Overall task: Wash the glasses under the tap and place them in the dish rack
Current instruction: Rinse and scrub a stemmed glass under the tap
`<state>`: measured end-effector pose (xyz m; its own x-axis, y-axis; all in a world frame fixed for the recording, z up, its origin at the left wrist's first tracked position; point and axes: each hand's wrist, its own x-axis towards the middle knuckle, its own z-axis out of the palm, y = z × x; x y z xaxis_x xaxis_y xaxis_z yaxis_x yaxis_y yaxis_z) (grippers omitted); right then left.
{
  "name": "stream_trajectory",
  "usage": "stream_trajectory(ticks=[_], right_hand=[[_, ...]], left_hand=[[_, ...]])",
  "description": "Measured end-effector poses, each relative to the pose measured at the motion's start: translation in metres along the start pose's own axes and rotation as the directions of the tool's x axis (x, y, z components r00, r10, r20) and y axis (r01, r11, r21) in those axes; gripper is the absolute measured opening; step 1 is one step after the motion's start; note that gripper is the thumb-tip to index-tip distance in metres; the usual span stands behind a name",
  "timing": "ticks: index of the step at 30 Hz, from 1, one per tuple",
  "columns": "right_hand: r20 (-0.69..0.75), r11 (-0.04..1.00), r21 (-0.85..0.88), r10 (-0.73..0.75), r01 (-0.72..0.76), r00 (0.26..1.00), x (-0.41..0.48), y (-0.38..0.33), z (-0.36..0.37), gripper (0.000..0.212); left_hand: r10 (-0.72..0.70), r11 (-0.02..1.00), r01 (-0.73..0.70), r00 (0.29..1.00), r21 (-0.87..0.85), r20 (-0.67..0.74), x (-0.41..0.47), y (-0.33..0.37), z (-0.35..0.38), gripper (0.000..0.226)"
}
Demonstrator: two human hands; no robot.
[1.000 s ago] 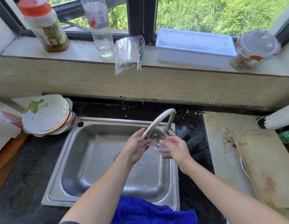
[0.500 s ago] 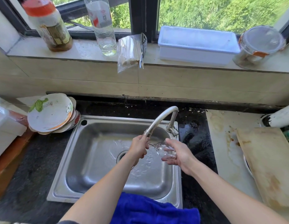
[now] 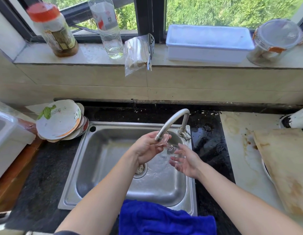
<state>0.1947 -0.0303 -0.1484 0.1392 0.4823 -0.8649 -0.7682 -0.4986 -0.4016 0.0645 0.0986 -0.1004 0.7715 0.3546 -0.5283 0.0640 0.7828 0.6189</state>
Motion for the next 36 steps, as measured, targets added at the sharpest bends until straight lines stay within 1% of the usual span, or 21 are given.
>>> stream_trajectory(ticks=[1, 3, 6, 8, 10, 12, 13, 14, 16, 17, 18, 19, 20, 22, 24, 26, 27, 30, 31, 34, 36], right_hand=[[0.004, 0.998, -0.057, 0.014, -0.013, 1.0, 0.001, -0.001, 0.002, 0.044], [0.016, 0.982, -0.19, 0.027, -0.024, 0.999, 0.001, -0.001, 0.006, 0.051], [0.111, 0.933, -0.356, -0.011, 0.05, 0.994, 0.002, -0.001, 0.006, 0.058], [0.2, 0.861, -0.488, -0.049, 0.143, 0.978, 0.001, -0.004, 0.005, 0.067], [0.252, 0.747, -0.627, -0.072, 0.219, 0.965, -0.001, -0.006, 0.009, 0.07], [0.254, 0.671, -0.698, -0.095, 0.251, 0.963, -0.002, -0.009, 0.016, 0.056], [0.244, 0.655, -0.713, -0.101, 0.25, 0.964, -0.002, -0.011, 0.021, 0.055], [0.236, 0.624, -0.738, -0.116, 0.255, 0.965, -0.003, -0.014, 0.028, 0.059], [0.248, 0.487, -0.818, -0.182, 0.306, 0.952, -0.002, -0.022, 0.042, 0.067], [0.274, 0.42, -0.84, -0.221, 0.345, 0.936, -0.002, -0.025, 0.049, 0.068], [0.302, 0.38, -0.84, -0.266, 0.388, 0.915, -0.001, -0.028, 0.056, 0.066], [0.325, 0.372, -0.821, -0.319, 0.433, 0.89, -0.001, -0.03, 0.063, 0.063], [0.34, 0.387, -0.792, -0.365, 0.473, 0.867, -0.001, -0.031, 0.069, 0.062], [0.359, 0.414, -0.739, -0.425, 0.531, 0.831, 0.002, -0.028, 0.079, 0.059], [0.397, 0.373, -0.733, -0.445, 0.569, 0.803, 0.005, -0.019, 0.088, 0.059], [0.427, 0.35, -0.721, -0.455, 0.598, 0.781, 0.009, -0.012, 0.094, 0.061], [0.423, 0.36, -0.71, -0.469, 0.605, 0.775, 0.011, -0.01, 0.095, 0.059], [0.344, 0.471, -0.653, -0.514, 0.593, 0.786, 0.01, -0.012, 0.085, 0.053], [0.332, 0.484, -0.644, -0.521, 0.592, 0.787, 0.009, -0.013, 0.081, 0.053], [0.343, 0.438, -0.659, -0.549, 0.612, 0.762, 0.007, -0.012, 0.073, 0.053], [0.311, 0.47, -0.641, -0.564, 0.606, 0.765, 0.009, -0.012, 0.065, 0.05]], left_hand=[[0.005, 0.999, -0.004, 1.0, 0.034, -0.02, -0.001, 0.004, -0.002, 0.023], [0.009, 0.994, 0.004, 0.992, 0.11, -0.124, -0.002, 0.009, -0.005, 0.019], [0.006, 0.992, 0.029, 0.963, 0.126, -0.268, 0.004, 0.007, -0.009, 0.019], [-0.001, 0.996, 0.033, 0.939, 0.088, -0.345, 0.007, 0.004, -0.013, 0.026], [0.007, 0.994, 0.039, 0.91, 0.103, -0.415, 0.01, 0.0, -0.02, 0.022], [0.054, 0.966, 0.074, 0.879, 0.248, -0.474, 0.009, -0.001, -0.027, 0.013], [0.094, 0.936, 0.089, 0.869, 0.341, -0.486, 0.006, 0.0, -0.031, 0.017], [0.131, 0.9, 0.104, 0.863, 0.423, -0.489, 0.003, 0.001, -0.034, 0.024], [0.173, 0.833, 0.139, 0.854, 0.536, -0.49, 0.0, 0.004, -0.043, 0.034], [0.19, 0.79, 0.166, 0.849, 0.59, -0.494, 0.0, 0.004, -0.047, 0.035], [0.209, 0.745, 0.2, 0.836, 0.637, -0.507, 0.0, 0.003, -0.053, 0.031], [0.214, 0.718, 0.238, 0.818, 0.654, -0.533, -0.001, 0.001, -0.059, 0.026], [0.195, 0.721, 0.276, 0.8, 0.636, -0.568, -0.002, -0.001, -0.065, 0.021], [0.074, 0.796, 0.32, 0.791, 0.514, -0.607, -0.008, -0.008, -0.076, 0.016], [-0.04, 0.859, 0.336, 0.796, 0.387, -0.603, -0.012, -0.019, -0.08, 0.02], [-0.128, 0.89, 0.353, 0.801, 0.289, -0.584, -0.011, -0.032, -0.083, 0.017], [-0.164, 0.898, 0.363, 0.799, 0.247, -0.578, -0.009, -0.037, -0.085, 0.015], [-0.22, 0.898, 0.387, 0.805, 0.207, -0.551, -0.005, -0.044, -0.089, 0.012], [-0.231, 0.899, 0.389, 0.81, 0.199, -0.539, -0.003, -0.045, -0.09, 0.012], [-0.26, 0.894, 0.402, 0.823, 0.196, -0.504, 0.002, -0.045, -0.084, 0.009], [-0.272, 0.896, 0.404, 0.828, 0.184, -0.491, 0.004, -0.043, -0.079, 0.007]])
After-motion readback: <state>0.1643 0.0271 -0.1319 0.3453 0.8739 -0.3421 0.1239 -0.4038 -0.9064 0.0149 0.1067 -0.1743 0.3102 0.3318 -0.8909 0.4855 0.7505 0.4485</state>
